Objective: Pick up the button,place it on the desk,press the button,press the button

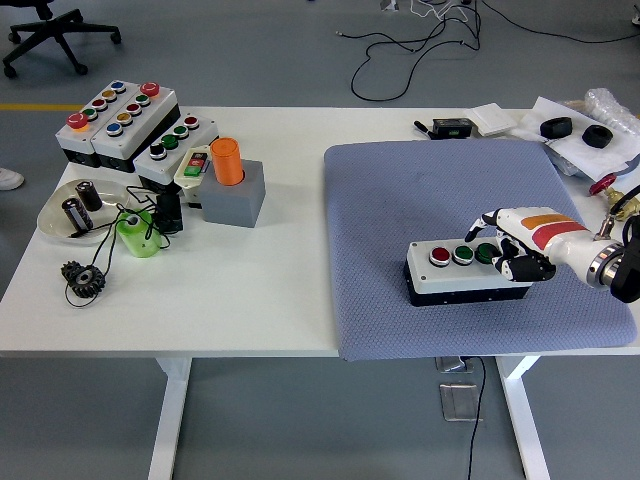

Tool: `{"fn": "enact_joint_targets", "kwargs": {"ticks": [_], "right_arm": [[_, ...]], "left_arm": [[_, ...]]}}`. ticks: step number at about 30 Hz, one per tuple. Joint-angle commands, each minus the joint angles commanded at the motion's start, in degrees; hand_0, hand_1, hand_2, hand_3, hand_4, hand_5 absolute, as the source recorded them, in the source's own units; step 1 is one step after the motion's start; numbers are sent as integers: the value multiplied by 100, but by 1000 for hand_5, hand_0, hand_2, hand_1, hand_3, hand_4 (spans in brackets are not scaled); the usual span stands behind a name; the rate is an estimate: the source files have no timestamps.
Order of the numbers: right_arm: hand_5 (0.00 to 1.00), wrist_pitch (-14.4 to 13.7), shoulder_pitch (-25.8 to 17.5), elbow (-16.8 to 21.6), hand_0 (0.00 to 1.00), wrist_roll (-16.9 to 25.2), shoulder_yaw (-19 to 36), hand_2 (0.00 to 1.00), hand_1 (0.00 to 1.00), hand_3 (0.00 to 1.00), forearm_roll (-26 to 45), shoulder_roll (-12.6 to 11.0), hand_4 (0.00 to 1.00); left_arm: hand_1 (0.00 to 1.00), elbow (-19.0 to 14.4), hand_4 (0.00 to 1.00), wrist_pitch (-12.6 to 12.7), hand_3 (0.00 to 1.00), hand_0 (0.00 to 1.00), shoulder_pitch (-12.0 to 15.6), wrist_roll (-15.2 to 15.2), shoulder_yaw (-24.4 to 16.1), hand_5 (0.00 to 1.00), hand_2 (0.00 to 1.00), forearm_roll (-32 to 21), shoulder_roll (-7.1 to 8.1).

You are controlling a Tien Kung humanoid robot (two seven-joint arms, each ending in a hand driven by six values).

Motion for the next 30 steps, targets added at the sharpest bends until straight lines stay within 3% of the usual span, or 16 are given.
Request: {"fn": "enact_joint_targets", "kwargs": {"ticks": [10,24,30], "right_arm": [[2,73,-31,72,185,-15,-94,105,2,645,-18,-21,386],[2,115,31,-210,185,-64,-376,104,2,641,-142,130,379],[2,129,-40,-43,185,-60,-152,103,2,641,-133,87,378]], "left_arm": [[548,-2,275,0,464,608,4,0,-7,971,505,7,4],[546,1,274,2,462,607,-4,7,9,969,504,-2,4],[546,-4,274,1,462,607,-1,3,7,969,504,1,9]]}}
